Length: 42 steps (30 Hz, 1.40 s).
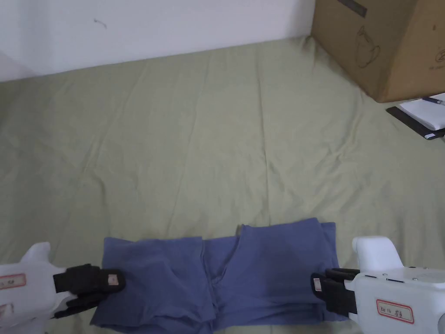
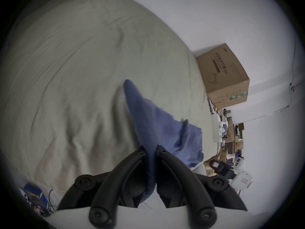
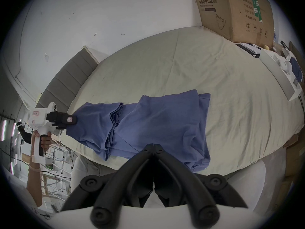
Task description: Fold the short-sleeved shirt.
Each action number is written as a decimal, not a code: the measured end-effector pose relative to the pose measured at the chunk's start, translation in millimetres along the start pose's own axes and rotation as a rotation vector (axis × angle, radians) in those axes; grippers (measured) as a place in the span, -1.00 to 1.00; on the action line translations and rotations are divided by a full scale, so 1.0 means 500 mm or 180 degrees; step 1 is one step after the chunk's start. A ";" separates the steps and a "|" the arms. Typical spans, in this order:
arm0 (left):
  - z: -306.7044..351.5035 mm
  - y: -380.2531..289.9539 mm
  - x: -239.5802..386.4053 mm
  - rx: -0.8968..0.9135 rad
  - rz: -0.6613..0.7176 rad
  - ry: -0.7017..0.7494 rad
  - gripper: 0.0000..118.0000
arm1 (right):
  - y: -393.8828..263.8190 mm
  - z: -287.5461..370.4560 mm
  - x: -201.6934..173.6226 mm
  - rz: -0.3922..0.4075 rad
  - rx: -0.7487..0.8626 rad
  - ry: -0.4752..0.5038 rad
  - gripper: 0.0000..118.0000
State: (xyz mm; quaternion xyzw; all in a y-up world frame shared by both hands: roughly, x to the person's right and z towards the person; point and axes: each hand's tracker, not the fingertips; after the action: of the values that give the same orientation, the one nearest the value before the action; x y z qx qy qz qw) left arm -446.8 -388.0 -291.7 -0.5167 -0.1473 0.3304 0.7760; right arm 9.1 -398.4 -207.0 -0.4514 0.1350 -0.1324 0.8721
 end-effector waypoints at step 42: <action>-0.334 -0.074 0.337 -0.0682 -0.0958 0.0172 -0.90 | -0.050 0.081 0.177 -0.0574 0.0215 -0.0203 -1.00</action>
State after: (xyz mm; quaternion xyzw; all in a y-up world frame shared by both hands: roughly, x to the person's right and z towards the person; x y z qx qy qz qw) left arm -214.0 -402.8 -347.8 -0.5772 -0.2364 0.1790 0.7609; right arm 103.0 -413.4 -174.3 -0.4360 0.0614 -0.2005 0.8752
